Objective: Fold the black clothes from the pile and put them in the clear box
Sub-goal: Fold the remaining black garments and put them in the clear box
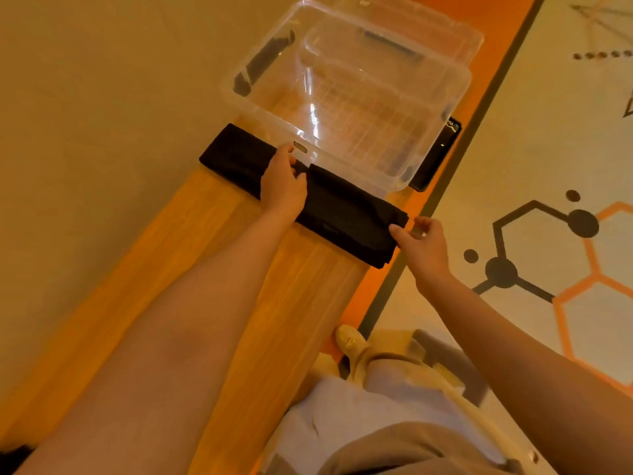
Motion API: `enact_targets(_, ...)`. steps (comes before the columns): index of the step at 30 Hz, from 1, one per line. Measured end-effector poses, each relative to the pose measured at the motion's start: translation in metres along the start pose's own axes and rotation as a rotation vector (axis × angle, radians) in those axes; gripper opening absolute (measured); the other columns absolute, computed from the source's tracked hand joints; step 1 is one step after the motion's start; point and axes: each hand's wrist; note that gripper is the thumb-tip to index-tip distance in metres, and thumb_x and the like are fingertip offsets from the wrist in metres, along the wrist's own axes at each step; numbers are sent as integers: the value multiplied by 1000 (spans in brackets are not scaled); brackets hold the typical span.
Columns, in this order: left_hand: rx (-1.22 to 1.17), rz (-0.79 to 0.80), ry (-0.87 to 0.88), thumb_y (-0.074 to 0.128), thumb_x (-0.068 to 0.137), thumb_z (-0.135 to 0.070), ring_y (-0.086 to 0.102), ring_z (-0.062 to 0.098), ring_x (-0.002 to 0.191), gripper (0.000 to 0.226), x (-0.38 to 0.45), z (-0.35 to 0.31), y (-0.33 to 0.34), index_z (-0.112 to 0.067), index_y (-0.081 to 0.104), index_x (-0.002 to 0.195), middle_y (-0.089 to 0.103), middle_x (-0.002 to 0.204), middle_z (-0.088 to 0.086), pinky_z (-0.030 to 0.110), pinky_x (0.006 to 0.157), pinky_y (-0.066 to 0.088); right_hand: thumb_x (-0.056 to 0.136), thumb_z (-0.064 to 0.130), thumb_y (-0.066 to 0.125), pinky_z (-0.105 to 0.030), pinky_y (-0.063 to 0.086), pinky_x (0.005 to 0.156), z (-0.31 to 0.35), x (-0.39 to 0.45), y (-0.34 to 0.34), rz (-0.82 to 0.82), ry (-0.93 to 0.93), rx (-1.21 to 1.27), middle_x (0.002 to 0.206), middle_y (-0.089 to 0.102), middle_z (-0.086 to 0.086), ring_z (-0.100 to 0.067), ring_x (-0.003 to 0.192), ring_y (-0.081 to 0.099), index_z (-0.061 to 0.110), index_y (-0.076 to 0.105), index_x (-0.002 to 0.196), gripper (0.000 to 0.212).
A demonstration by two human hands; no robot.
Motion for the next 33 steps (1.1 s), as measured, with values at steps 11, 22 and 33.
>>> enact_targets(11, 671, 315, 551, 27, 101, -43, 7, 20, 148, 56, -36, 41, 39, -19, 22, 151, 11, 161, 4, 39, 118, 8, 98, 42, 35, -48, 7, 119, -32, 3, 2, 184, -720, -907, 159, 19, -5, -24, 147, 15, 17, 30, 149, 57)
enact_targets(22, 810, 371, 419, 17, 101, -52, -7, 19, 148, 61, -36, 48, 33, -24, 4, 153, -5, 161, 4, 38, 119, -6, 95, 53, 8, -45, 1, 120, -36, 4, 7, 272, -745, -1061, 160, 12, -5, -23, 148, 5, 20, 23, 151, 67)
enact_targets(33, 808, 201, 518, 34, 95, -45, 51, 28, 125, 53, -126, 79, -2, -11, 55, 130, 54, 136, 12, 40, 109, 24, 98, 38, 28, -49, 19, 118, -25, -7, 28, 581, -1200, -1109, 151, 37, -6, -25, 140, 32, 20, 46, 138, 47)
Point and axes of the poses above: each hand's wrist, its own x-axis towards the middle knuckle, its own y-axis out of the palm, z = x × y
